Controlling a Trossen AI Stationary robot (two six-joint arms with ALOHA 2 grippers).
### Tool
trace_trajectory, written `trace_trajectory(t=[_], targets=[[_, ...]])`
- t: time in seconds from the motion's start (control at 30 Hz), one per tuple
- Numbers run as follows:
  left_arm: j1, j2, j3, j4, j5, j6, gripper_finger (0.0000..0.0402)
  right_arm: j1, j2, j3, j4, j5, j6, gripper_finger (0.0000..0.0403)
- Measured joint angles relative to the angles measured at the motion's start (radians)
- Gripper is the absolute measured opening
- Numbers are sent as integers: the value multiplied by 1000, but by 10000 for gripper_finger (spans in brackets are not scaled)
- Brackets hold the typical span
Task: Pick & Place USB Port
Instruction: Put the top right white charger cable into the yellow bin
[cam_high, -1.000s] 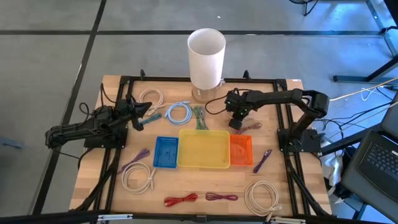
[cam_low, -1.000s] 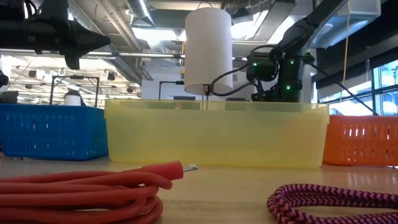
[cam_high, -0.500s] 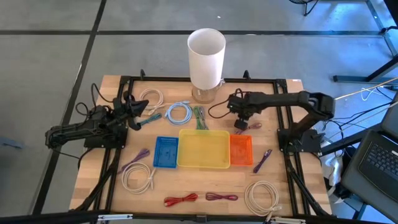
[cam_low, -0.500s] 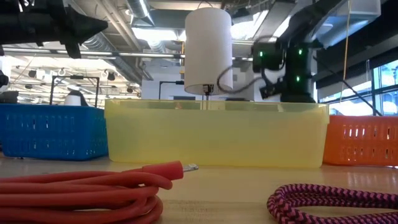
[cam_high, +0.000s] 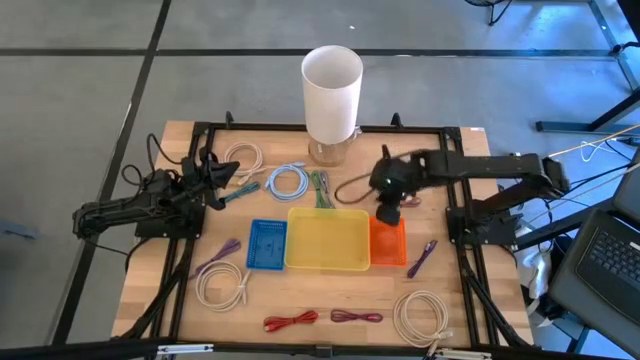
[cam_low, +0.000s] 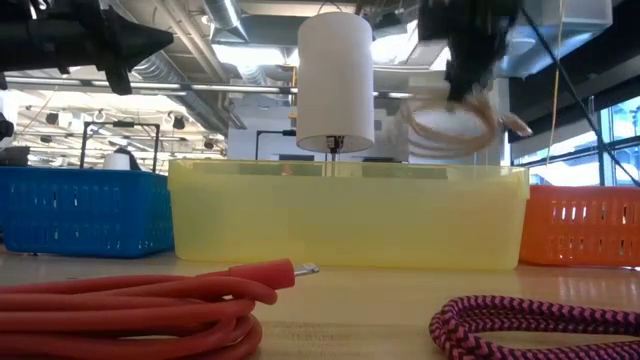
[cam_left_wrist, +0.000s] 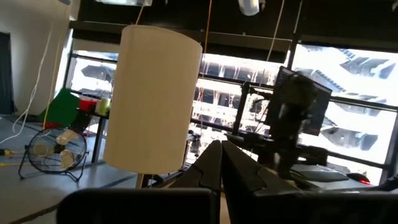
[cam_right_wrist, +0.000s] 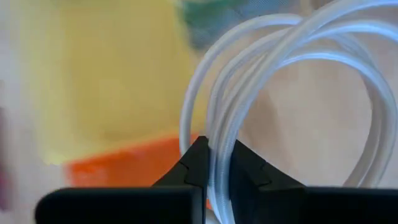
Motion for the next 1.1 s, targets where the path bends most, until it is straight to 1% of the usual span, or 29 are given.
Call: trace_trajectory(t=[0.13,0.27,0.43,0.6,0.77,0.87,0.97,1.1], targets=[[0,0,0,-1,-1,0,4,136,-2,0,177,-6,55,33],[0,0,0,-2,-2,-13,5,236,54,0,372,-12,55,33],[0,1,0,-8,-2,-40,1,286,153,0,511,-1,61,33],[0,14,0,-27,26,-42,4,290,267,1,638,-3,62,33],[0,50,0,-36,32,-53,5,287,354,65,607,-3,62,33],[0,71,0,-29,32,-53,2,287,400,115,572,26,59,33],[0,88,0,-28,32,-76,2,285,446,156,552,28,59,33],[0,103,0,-29,32,-99,5,285,501,184,508,28,75,33]])
